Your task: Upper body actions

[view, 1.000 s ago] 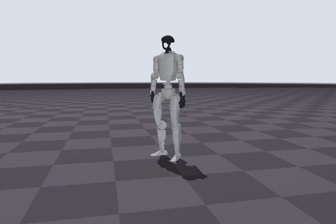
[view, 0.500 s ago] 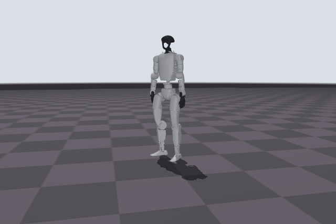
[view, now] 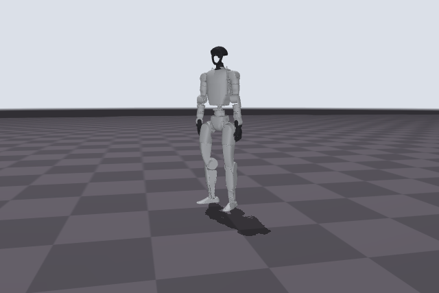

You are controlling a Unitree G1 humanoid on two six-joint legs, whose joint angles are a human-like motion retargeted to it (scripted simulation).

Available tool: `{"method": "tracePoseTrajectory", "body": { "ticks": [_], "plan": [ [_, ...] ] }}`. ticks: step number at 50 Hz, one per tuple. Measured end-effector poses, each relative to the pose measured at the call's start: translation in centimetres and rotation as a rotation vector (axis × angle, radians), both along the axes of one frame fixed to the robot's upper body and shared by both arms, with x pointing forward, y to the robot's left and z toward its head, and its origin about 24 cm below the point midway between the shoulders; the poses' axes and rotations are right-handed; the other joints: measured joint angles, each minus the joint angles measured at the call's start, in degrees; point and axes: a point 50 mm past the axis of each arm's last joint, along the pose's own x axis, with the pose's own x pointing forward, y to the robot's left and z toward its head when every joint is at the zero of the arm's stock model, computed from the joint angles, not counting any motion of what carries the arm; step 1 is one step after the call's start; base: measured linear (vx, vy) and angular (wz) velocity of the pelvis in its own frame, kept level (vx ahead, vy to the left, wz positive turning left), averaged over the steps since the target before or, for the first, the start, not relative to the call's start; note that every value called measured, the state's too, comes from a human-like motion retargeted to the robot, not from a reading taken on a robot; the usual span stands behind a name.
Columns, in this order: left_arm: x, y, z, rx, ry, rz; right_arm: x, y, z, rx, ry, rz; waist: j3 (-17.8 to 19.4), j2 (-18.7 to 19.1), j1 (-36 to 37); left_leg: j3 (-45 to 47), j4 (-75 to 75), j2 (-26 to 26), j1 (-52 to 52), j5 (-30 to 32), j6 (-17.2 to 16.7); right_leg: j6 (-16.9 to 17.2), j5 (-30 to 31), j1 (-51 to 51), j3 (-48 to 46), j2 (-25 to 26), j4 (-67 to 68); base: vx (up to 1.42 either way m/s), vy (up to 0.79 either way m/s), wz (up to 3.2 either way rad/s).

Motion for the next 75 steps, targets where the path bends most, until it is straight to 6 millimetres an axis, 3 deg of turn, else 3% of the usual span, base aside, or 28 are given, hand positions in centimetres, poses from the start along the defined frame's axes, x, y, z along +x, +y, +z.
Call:
{"method": "tracePoseTrajectory", "body": {
  "ticks": [75],
  "plan": [
    [0.06, 0.13, 0.02, -0.002, 0.001, -0.011, 0.17, -0.22, 0.04, -0.003, -0.003, 0.026, -0.33, 0.08, 0.28, -0.19, 0.06, 0.03, 0.3, -0.24, -0.19, 0.13, -0.07, 0.26, -0.28, -0.25, 0.06, 0.0, 0.0, 0.0]
  ]
}}
